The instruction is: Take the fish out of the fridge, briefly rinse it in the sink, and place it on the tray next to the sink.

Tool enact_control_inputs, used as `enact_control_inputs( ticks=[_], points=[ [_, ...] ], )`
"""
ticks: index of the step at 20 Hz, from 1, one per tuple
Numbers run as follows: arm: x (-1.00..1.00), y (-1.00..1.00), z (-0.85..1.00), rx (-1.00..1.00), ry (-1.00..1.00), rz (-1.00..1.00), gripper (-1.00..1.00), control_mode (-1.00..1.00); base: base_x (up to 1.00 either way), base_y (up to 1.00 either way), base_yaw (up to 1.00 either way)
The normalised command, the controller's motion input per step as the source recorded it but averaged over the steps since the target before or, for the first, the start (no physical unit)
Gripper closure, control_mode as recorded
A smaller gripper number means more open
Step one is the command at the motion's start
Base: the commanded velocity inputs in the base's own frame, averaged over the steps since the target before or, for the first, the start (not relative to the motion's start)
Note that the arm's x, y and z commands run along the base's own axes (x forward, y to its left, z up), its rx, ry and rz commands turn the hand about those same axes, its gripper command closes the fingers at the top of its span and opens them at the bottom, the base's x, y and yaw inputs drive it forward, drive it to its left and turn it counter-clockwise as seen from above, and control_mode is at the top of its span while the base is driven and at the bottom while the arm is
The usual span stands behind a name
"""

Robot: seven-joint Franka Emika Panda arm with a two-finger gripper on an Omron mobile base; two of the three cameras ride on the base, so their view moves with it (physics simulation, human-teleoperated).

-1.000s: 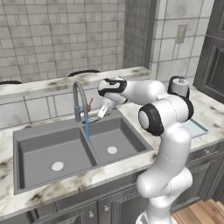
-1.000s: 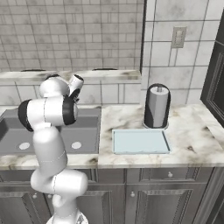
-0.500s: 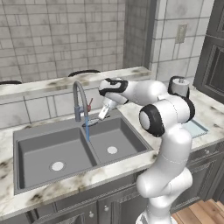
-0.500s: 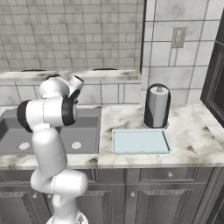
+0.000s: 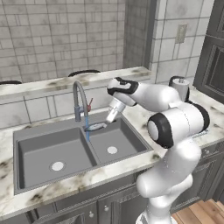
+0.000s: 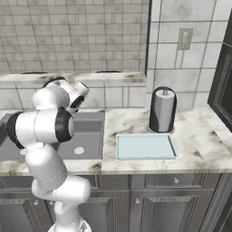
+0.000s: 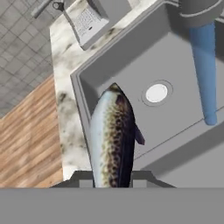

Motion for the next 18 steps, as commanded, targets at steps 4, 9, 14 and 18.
enact_control_inputs(
  ticks=[4, 9, 14, 18],
  points=[
    [-1.0, -0.13, 0.91, 0.01, -0.22, -0.08, 1.0, -1.0, 0.0, 0.0, 0.0],
    [-1.0, -0.14, 0.82, -0.23, -0.33, -0.23, 1.0, -1.0, 0.0, 0.0, 0.0],
    [-0.97, -0.43, 0.49, -0.41, -0.14, -0.38, 1.0, -1.0, 0.0, 0.0, 0.0],
    [-0.42, -0.88, 0.13, -0.29, 0.0, -0.49, 1.0, -1.0, 0.0, 0.0, 0.0]
  ],
)
